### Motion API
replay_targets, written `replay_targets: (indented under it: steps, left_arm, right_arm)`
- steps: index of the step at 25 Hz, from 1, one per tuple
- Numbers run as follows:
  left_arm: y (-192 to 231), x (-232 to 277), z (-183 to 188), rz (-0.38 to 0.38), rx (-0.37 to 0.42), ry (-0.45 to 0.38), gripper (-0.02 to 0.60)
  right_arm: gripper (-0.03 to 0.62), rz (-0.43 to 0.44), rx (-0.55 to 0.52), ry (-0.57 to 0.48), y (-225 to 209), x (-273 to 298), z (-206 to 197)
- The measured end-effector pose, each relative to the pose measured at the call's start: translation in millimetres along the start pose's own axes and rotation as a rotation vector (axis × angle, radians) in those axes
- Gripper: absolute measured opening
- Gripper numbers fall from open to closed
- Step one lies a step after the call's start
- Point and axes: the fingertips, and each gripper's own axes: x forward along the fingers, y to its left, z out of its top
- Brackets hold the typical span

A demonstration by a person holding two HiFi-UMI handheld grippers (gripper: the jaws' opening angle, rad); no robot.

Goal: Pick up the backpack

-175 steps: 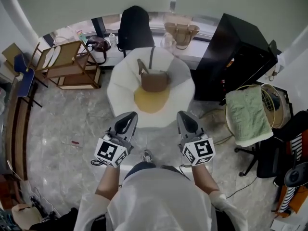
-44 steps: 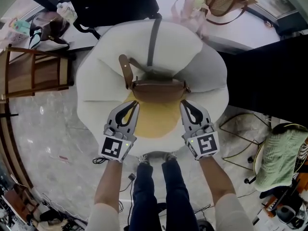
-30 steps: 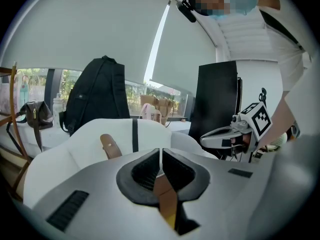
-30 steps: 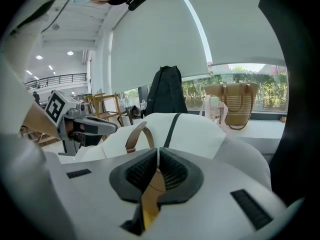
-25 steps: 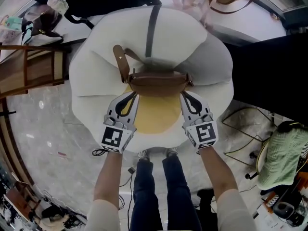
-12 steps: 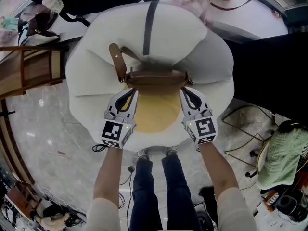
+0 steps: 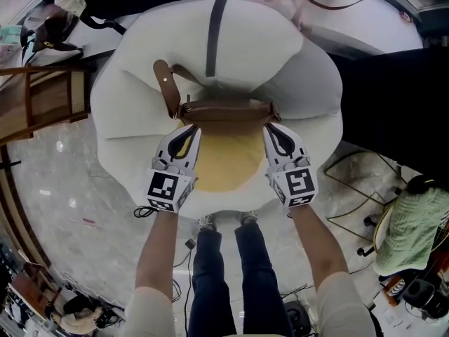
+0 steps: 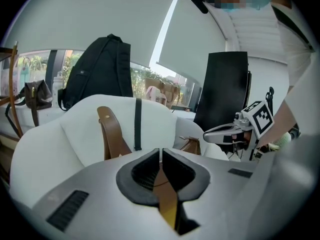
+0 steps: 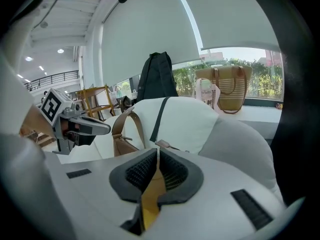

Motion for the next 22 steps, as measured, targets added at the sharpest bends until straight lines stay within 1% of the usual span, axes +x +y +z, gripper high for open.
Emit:
replay_targets:
  steps: [5,10,15,16,17,18,19,20,21,22]
  left_arm:
    - [2,5,-7,0.0,-0.007,0.022,0.038]
    - [9,5,-14,0.019,-0.02,0.036,0.038]
    - [16,3,-20,0.041,-0.041,0.045,0.038]
    - [18,2,-21,0.047,-0.048,0.046,0.038]
    - [19,1,-22,0.051,-0.053,0.046,0.038]
    - [21,0,-22,0.055,-0.058,0.044,0.04]
    - [22,0,-23,0.06,-0.066,0.043,0.043]
    - [23,1,-25,0.065,-0.077,0.042,0.073]
    - [24,2,-26,0.07,-0.09,0.043,0.171]
    - [26,3,-28,0.073,-0.103,0.046,0.237]
  right_arm:
    - [0.035,0.006,-0.013,0.008,-2,4,-4]
    - [0.035,0.017,-0.036,0.028,-4,8,-8]
    - [0.038,0.001,-0.051,0.042,-10,9,-11]
    - [0.047,-0.006,-0.049,0.048,-11,9,-12]
    - [0.086,-0.013,-0.046,0.055,-13,11,-14]
    - [0.192,-0.021,-0.042,0.064,-15,12,-16]
    - [0.235,-0.026,-0.041,0.072,-17,14,-19]
    - [0.235,-0.028,-0.043,0.078,-18,15,-21]
    - [0.235,-0.026,-0.045,0.081,-20,16,-23]
    - [0.236,-0.022,-0.046,0.085,-21,17,-24]
